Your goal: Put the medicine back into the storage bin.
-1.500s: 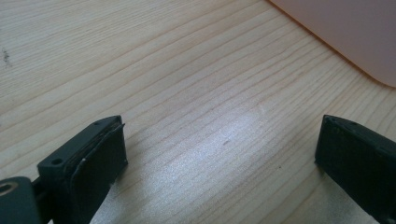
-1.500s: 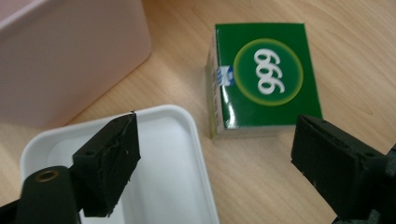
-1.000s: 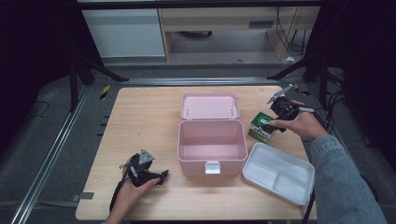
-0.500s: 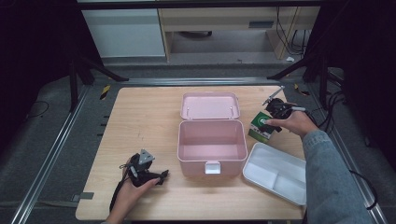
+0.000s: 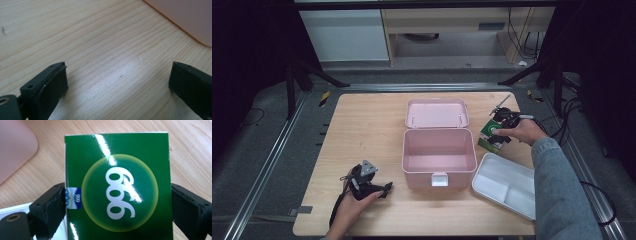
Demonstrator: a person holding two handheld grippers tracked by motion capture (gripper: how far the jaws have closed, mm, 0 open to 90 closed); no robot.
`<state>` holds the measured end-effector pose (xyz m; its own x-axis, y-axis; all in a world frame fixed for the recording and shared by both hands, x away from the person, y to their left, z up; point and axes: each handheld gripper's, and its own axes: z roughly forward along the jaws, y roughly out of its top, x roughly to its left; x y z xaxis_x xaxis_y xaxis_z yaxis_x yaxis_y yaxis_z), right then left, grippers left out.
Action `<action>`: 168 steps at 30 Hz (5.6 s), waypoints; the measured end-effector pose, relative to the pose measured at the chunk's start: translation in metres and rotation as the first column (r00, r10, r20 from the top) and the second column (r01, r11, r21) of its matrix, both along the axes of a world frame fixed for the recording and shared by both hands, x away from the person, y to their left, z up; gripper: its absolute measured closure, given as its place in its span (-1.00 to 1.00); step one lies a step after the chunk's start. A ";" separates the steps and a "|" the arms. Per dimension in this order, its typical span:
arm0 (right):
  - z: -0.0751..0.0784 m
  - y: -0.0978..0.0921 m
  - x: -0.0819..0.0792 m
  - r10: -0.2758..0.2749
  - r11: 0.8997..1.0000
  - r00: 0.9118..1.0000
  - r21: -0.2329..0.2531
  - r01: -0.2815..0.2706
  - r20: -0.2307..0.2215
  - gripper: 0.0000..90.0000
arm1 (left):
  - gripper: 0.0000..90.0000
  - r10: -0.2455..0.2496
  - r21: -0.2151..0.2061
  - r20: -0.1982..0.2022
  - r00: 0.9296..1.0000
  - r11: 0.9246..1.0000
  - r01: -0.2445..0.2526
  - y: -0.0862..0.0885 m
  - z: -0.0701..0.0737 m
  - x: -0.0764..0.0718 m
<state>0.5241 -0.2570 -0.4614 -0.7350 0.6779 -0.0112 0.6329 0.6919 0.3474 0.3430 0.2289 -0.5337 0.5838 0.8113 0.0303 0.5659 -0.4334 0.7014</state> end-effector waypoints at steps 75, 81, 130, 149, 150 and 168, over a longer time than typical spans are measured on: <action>0.173 0.080 -0.073 0.273 0.960 0.929 -0.002 -0.282 0.251 -0.63 | -0.97 0.006 -0.004 0.002 1.000 1.000 -0.006 0.000 0.000 0.000; 0.172 0.101 -0.070 0.313 0.947 0.917 -0.002 -0.323 0.246 -0.63 | -0.97 0.006 -0.004 0.002 1.000 1.000 -0.006 0.000 0.000 0.000; 0.120 0.223 -0.080 0.574 0.817 0.805 -0.031 -0.576 0.153 -0.63 | -0.97 0.006 -0.007 0.002 1.000 1.000 -0.006 -0.001 0.000 0.000; 0.093 0.244 -0.082 0.616 0.787 0.781 -0.023 -0.617 0.106 -0.63 | -0.97 0.005 -0.006 0.000 1.000 1.000 -0.005 0.000 0.000 0.000; 0.092 0.245 -0.082 0.616 0.786 0.781 -0.024 -0.618 0.103 -0.63 | -0.97 0.006 -0.007 0.000 1.000 1.000 -0.006 0.000 0.000 0.000; 0.073 0.254 -0.083 0.642 0.767 0.764 -0.031 -0.641 0.065 -0.63 | -0.97 0.007 -0.007 0.003 1.000 1.000 -0.007 -0.001 0.000 0.000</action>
<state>0.4408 -0.0030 -0.3882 -0.9957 0.0480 -0.0796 0.0156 0.9305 0.3660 0.3426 0.2284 -0.5341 0.5782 0.8155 0.0263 0.5669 -0.4247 0.7059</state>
